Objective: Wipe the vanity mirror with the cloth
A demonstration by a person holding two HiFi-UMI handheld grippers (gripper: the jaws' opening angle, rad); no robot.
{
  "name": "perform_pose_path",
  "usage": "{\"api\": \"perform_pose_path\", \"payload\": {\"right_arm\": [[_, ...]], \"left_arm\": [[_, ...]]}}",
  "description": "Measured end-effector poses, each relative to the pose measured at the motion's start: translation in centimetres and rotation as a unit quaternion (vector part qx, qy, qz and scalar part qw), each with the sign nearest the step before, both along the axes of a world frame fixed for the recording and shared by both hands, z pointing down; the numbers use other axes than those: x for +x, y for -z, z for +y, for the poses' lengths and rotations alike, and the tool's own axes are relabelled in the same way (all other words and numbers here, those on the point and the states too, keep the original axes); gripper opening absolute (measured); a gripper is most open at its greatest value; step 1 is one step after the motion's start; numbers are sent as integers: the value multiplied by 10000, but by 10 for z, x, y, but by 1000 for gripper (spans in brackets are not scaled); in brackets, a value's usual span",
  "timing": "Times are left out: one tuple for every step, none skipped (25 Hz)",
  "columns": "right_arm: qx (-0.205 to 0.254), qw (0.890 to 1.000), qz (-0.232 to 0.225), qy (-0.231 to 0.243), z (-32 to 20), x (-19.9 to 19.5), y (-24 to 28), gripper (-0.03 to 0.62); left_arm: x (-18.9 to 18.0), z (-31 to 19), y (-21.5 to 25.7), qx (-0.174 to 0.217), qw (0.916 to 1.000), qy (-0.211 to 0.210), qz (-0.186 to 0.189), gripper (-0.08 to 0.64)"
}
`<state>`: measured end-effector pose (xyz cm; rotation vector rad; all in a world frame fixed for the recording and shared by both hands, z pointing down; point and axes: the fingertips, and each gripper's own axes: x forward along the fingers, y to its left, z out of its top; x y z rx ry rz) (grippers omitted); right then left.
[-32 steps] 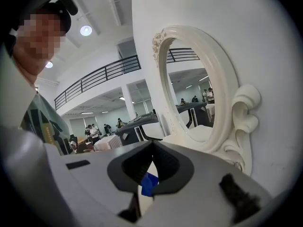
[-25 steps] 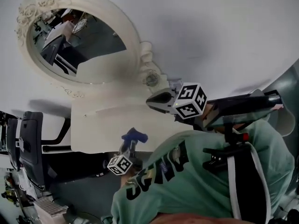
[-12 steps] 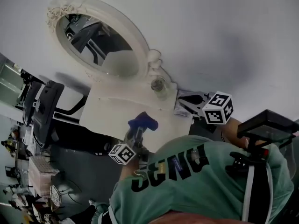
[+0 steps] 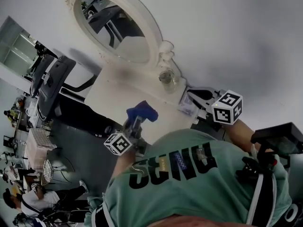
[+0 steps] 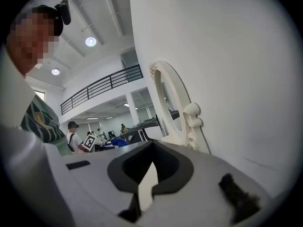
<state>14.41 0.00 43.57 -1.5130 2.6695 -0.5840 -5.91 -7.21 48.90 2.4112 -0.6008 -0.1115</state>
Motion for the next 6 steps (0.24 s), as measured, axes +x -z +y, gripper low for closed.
{"api": "perform_pose_path", "payload": {"right_arm": [[36,10000,16,-3,-2,-2,4,11],[55,10000,30,1,-3,-4,6,11],[56,10000,38,12,-4,-6,8,11],[43,10000,38,29,-4,-8,8,11],[23,10000,36,51,-5,-10,9,11],[1,10000,33,75,-5,-12,9,11]], "left_arm": [[-3,-2,4,11,10000,6,16,84],[-5,-3,7,25,10000,12,19,84],[-8,-3,8,29,10000,24,18,84],[-10,-2,9,17,10000,40,23,84],[-12,0,8,-4,10000,57,36,84],[-13,1,7,-29,10000,74,52,84]]}}
